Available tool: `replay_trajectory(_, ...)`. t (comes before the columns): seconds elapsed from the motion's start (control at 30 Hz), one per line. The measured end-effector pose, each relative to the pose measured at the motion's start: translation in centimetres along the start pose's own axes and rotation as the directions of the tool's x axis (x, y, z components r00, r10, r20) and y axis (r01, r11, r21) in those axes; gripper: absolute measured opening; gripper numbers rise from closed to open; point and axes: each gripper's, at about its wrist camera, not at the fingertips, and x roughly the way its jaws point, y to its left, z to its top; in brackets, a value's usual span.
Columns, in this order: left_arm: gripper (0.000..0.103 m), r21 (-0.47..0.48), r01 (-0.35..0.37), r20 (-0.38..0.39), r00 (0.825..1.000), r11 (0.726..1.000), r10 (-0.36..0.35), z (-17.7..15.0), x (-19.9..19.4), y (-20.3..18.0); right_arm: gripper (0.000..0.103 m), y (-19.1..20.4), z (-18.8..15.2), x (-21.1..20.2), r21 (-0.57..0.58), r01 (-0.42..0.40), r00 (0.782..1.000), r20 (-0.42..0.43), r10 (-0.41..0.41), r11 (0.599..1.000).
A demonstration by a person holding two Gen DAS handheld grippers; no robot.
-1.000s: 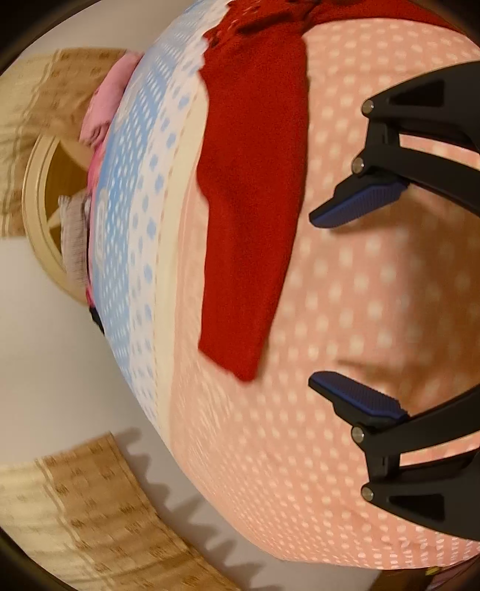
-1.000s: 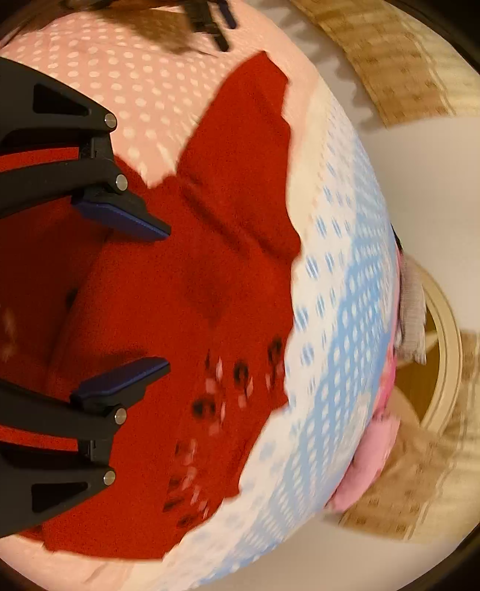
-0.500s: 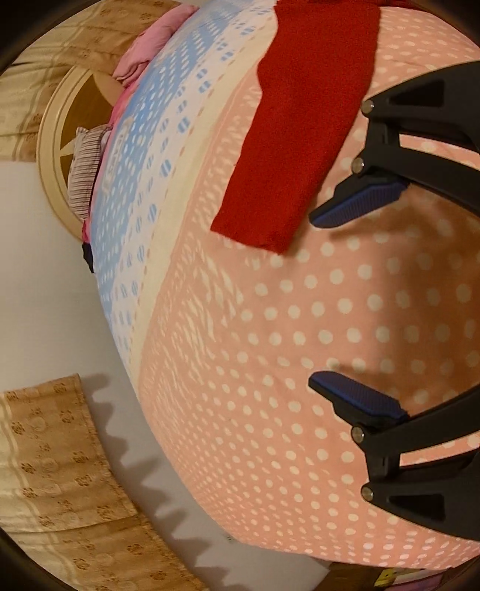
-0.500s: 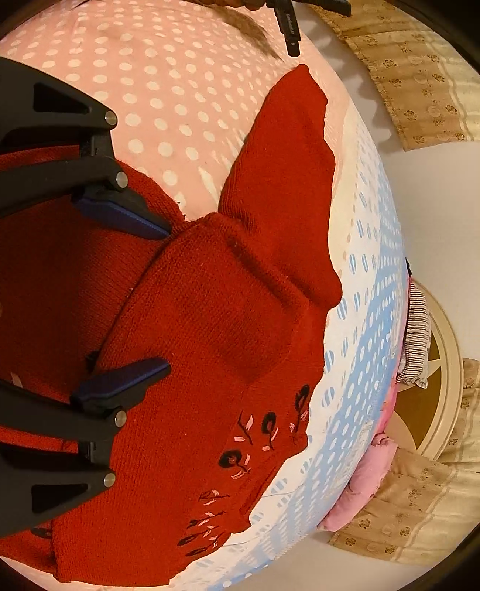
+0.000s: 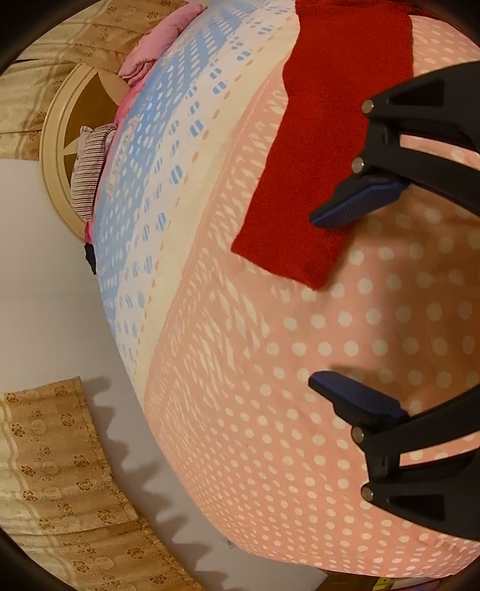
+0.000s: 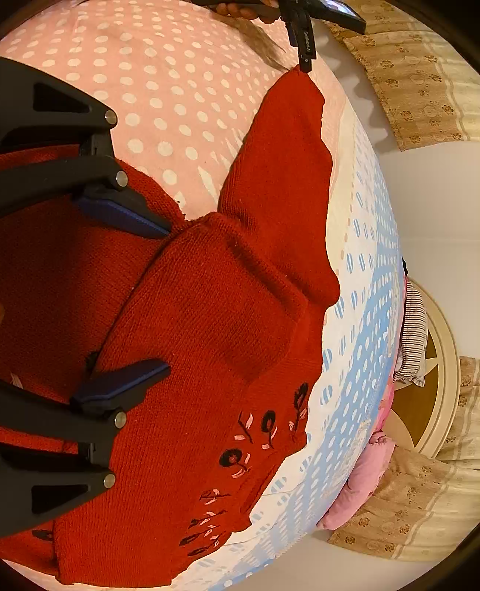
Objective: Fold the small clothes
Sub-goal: 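Open the left tool and move it to the other sleeve cuff, then grasp the sleeve cuff with the left tool and lift it over the body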
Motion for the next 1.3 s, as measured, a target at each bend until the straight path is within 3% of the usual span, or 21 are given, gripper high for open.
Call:
replay_trajectory(0.2,0.083,-0.046,-0.012,0.03,0.999,0.999,0.013,0.4,-0.4,0.6,0.069,0.0,-0.1,0.0,-0.005,0.008,1.0,0.002,-0.008,1.0)
replay_trajectory(0.8,0.082,0.001,0.021,-0.087,0.996,1.0,-0.021,0.4,2.2,-1.7,0.07,0.0,-0.1,-0.1,-0.009,0.012,1.0,0.003,-0.012,1.0)
replay_trajectory(0.9,0.066,-0.031,0.053,-0.109,0.992,0.998,-0.056,0.3,2.7,-1.2,0.07,0.0,-0.2,-0.1,-0.009,0.011,1.0,0.003,-0.011,1.0)
replay_trajectory(0.97,0.036,0.001,0.075,-0.099,0.992,0.997,-0.075,0.3,2.3,-1.7,0.07,0.0,-0.1,-0.1,-0.009,0.011,1.0,0.003,-0.011,1.0)
replay_trajectory(1.07,0.018,0.035,0.089,-0.101,0.991,0.995,-0.086,0.2,2.0,-2.4,0.07,-0.1,-0.2,-0.1,-0.008,0.011,1.0,0.003,-0.011,1.0)
replay_trajectory(1.17,0.011,0.009,0.128,-0.122,0.985,0.992,-0.126,0.5,1.9,-2.3,0.07,0.0,-0.2,-0.1,-0.009,0.012,1.0,0.003,-0.012,1.0)
replay_trajectory(1.3,0.01,-0.028,0.165,-0.109,0.98,0.986,-0.167,1.0,0.9,-1.7,0.07,0.0,-0.2,-0.1,-0.007,0.01,1.0,0.004,-0.01,1.0)
